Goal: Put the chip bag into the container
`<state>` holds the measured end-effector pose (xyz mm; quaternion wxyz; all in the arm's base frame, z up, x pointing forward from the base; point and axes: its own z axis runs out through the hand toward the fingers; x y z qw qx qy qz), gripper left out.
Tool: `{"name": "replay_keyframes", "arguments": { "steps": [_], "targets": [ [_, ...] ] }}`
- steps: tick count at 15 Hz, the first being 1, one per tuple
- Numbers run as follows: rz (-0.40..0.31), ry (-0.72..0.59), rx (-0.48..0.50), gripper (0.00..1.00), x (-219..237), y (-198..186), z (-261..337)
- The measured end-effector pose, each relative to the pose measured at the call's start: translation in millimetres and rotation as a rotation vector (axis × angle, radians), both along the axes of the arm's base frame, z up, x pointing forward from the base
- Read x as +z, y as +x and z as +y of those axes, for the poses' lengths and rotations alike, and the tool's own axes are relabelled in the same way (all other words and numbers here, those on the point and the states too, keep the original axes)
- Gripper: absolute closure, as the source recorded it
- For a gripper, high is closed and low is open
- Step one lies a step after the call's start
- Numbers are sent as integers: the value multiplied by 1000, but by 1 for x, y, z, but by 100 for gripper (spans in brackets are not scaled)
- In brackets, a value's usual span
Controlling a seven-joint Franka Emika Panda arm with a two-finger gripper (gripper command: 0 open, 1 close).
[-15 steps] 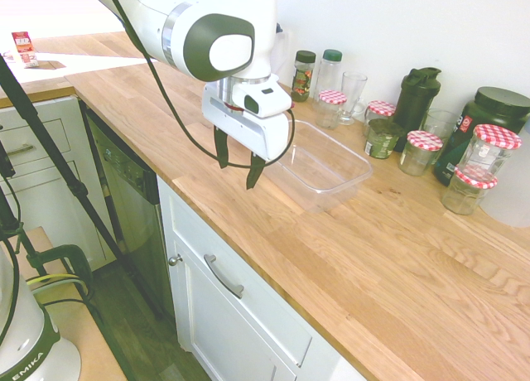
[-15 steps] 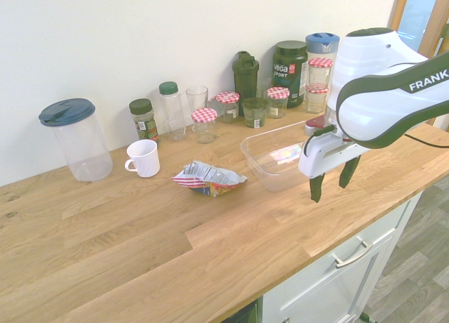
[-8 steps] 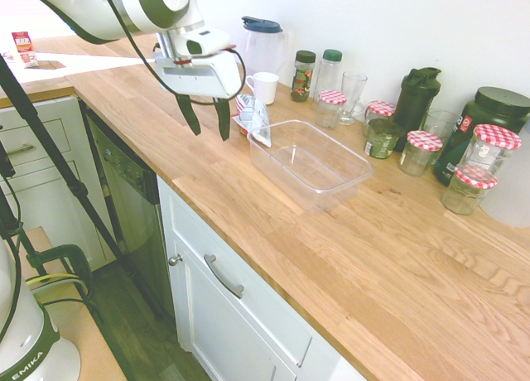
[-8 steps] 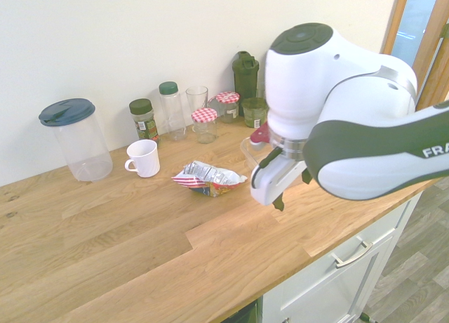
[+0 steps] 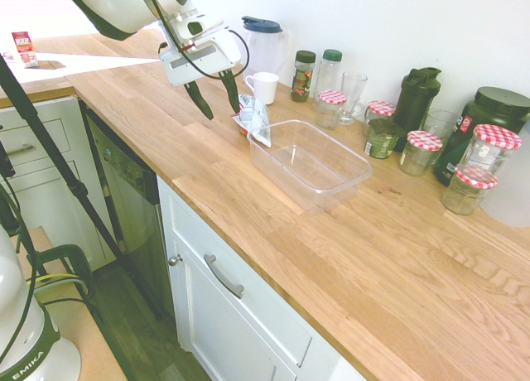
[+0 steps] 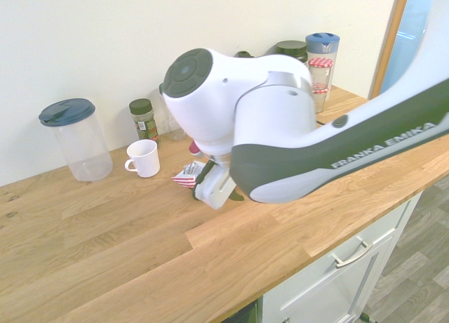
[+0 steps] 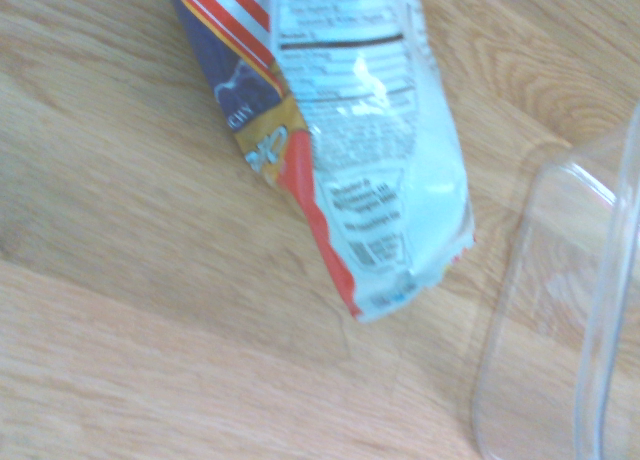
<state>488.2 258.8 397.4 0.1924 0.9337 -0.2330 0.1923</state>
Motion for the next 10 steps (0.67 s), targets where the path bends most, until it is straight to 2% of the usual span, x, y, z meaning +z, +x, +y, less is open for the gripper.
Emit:
{"name": "replay_keyframes", "arguments": {
  "steps": [2, 3, 6, 10],
  "targets": [
    [19, -20, 13, 0, -9, 15, 17],
    [25, -28, 17, 100, -12, 22, 25],
    [33, -51, 15, 100, -15, 43, 39],
    [52, -73, -7, 100, -25, 67, 28]
  ]
}}
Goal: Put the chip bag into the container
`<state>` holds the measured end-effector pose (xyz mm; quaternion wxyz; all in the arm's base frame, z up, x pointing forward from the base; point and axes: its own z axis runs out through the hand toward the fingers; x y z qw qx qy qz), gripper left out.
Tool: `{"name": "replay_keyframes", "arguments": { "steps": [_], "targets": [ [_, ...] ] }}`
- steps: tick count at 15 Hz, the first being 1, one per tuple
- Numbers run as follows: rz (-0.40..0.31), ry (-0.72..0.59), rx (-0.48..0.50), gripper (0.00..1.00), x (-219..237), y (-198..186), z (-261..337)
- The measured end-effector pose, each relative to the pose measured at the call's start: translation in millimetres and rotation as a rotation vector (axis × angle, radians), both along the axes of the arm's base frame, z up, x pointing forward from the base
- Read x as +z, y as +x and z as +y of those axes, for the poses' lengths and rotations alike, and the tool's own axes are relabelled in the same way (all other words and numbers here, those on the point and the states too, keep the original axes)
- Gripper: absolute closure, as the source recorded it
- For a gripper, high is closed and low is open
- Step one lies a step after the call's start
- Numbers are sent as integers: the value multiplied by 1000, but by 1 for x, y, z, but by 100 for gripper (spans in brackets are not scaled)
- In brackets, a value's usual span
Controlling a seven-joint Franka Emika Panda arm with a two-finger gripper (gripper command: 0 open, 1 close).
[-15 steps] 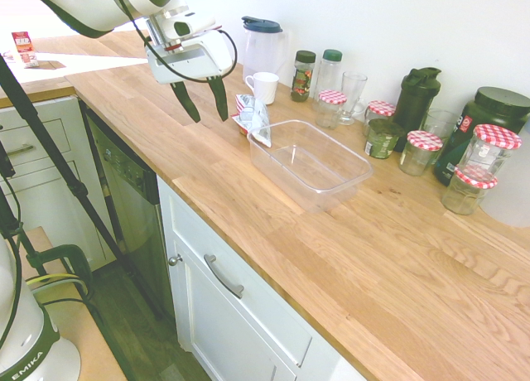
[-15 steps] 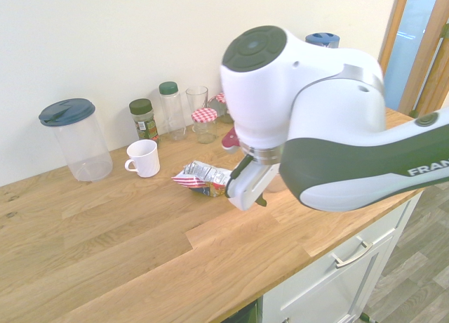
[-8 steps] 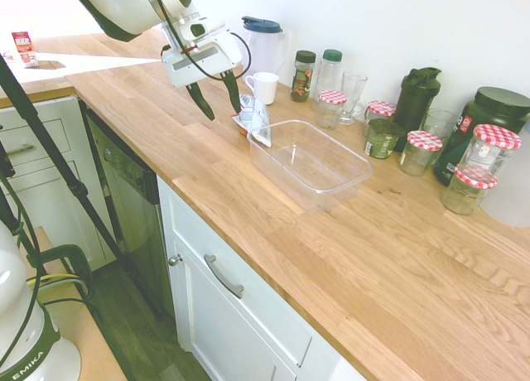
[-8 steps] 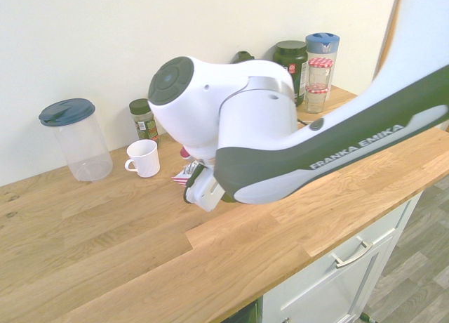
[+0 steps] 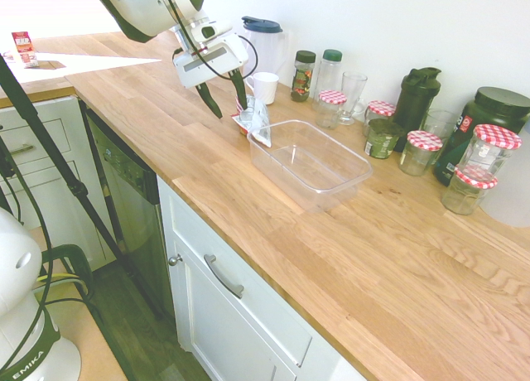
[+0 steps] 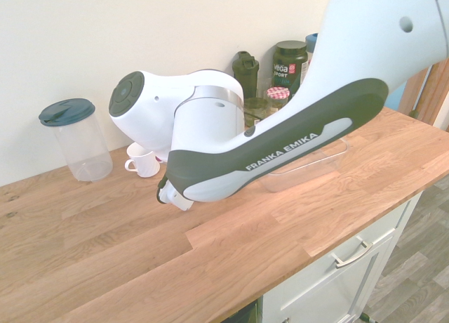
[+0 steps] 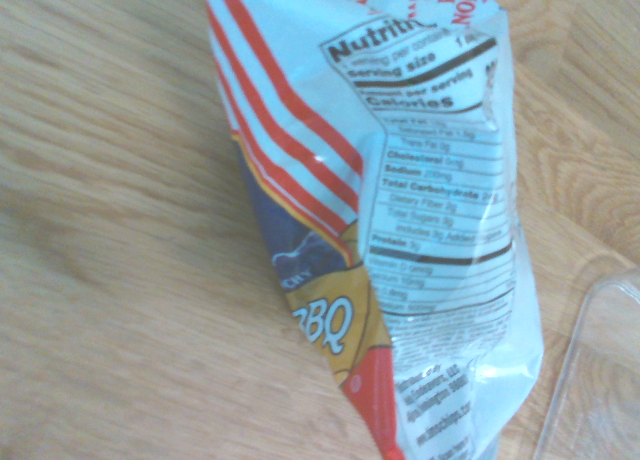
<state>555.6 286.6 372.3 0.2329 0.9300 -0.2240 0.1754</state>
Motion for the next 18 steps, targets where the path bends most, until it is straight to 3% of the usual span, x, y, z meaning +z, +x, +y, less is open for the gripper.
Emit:
{"name": "replay_keyframes", "arguments": {
  "steps": [10, 18],
  "targets": [
    [49, -26, 8, 100, -29, 7, -5],
    [43, -38, 19, 100, -32, 6, -1]
  ]
}}
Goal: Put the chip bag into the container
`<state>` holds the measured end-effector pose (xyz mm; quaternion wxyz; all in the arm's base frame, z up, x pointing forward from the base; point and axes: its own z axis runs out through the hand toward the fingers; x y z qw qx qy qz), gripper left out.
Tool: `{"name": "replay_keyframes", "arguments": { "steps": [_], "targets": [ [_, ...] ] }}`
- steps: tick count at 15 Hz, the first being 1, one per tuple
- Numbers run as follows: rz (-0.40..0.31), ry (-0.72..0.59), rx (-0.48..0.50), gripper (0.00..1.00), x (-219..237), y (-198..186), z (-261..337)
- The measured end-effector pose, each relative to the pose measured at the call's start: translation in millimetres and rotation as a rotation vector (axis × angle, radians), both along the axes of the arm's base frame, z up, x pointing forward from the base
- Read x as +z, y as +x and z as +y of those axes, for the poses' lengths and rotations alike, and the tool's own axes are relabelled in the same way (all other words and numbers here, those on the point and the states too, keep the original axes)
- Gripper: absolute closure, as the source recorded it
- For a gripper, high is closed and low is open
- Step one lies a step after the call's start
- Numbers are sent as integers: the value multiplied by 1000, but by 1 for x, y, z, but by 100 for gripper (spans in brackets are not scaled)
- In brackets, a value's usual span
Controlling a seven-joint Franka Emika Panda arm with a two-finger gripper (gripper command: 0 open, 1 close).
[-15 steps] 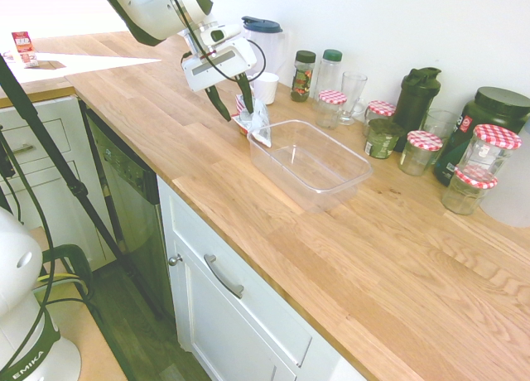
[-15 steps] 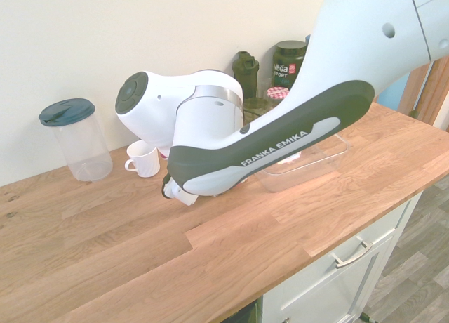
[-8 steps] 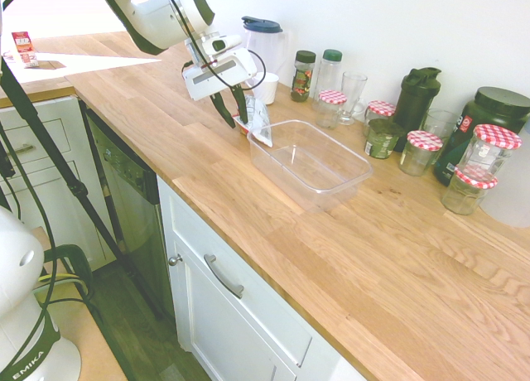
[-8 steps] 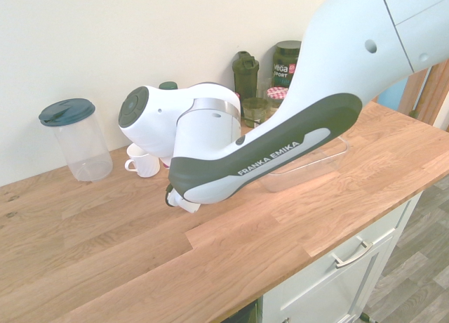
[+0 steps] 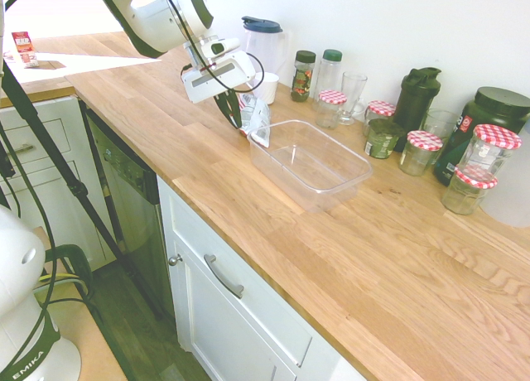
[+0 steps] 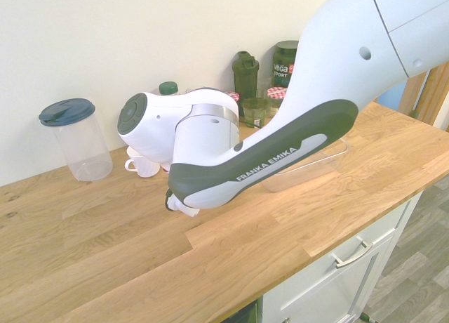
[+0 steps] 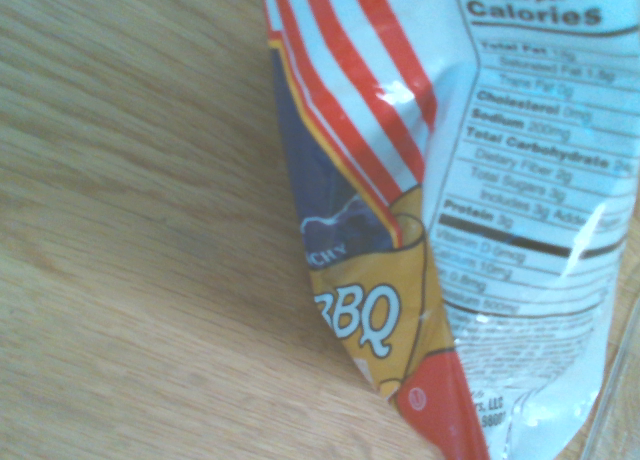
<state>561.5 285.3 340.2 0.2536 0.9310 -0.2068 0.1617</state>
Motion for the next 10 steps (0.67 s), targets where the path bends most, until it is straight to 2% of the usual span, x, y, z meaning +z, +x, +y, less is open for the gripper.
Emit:
{"name": "replay_keyframes", "arguments": {
  "steps": [4, 8, 10],
  "targets": [
    [-55, 9, -3, 100, 23, -1, 2],
    [-196, 80, -18, 100, 136, -24, -16],
    [-235, 121, -42, 100, 188, -42, -49]
  ]
}}
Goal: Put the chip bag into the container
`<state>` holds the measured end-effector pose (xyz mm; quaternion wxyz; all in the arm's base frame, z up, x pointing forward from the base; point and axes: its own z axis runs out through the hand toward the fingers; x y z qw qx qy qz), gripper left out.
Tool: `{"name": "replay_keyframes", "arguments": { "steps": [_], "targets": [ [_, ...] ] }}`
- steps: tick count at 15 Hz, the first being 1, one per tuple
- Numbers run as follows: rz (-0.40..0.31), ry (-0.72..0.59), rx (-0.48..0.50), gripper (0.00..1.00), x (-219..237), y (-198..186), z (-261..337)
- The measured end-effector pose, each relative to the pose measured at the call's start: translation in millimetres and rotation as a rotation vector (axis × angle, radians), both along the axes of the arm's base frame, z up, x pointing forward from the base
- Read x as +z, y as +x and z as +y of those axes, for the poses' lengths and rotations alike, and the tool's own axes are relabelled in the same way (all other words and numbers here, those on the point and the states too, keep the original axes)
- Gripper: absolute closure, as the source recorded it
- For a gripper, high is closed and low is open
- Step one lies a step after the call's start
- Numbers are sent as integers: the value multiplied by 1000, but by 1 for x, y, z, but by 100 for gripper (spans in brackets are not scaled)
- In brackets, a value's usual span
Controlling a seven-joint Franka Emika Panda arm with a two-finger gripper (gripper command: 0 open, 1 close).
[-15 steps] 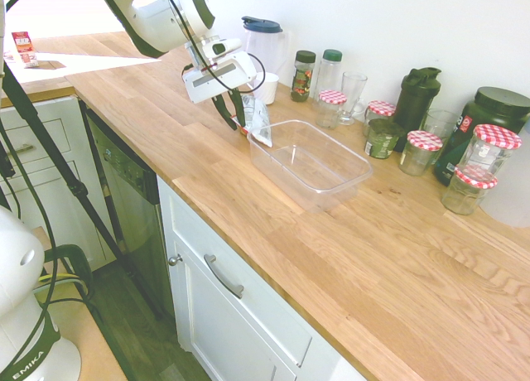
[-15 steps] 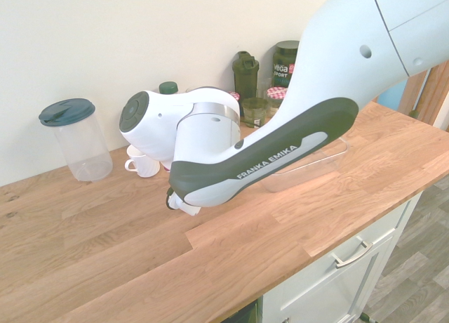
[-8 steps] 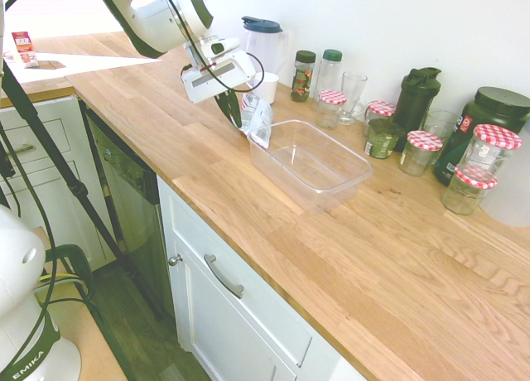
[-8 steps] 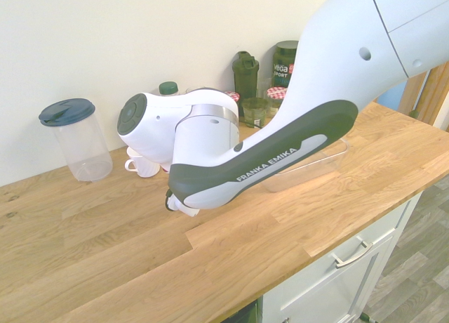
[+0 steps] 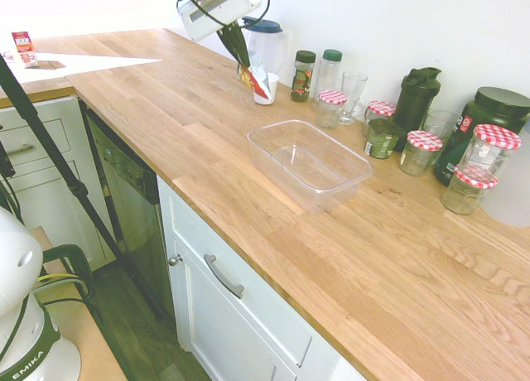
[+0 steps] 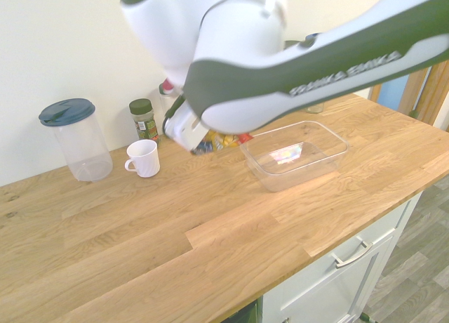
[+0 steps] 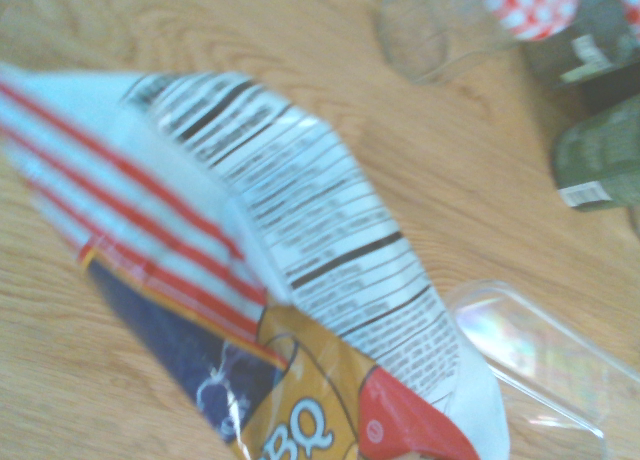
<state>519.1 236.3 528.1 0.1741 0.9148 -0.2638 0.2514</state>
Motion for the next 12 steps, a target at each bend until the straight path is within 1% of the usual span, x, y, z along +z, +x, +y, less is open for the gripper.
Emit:
{"name": "replay_keyframes", "arguments": {
  "steps": [2, 4, 6, 8, 10, 12],
  "targets": [
    [-18, 32, -35, 100, 30, -12, -53],
    [-17, 54, -74, 100, 36, -17, -117],
    [0, 61, -111, 100, 25, -17, -170],
    [30, 60, -135, 100, 5, -15, -207],
    [57, 63, -148, 100, -20, -15, -225],
    [89, 62, -146, 100, -45, -13, -229]
  ]
}}
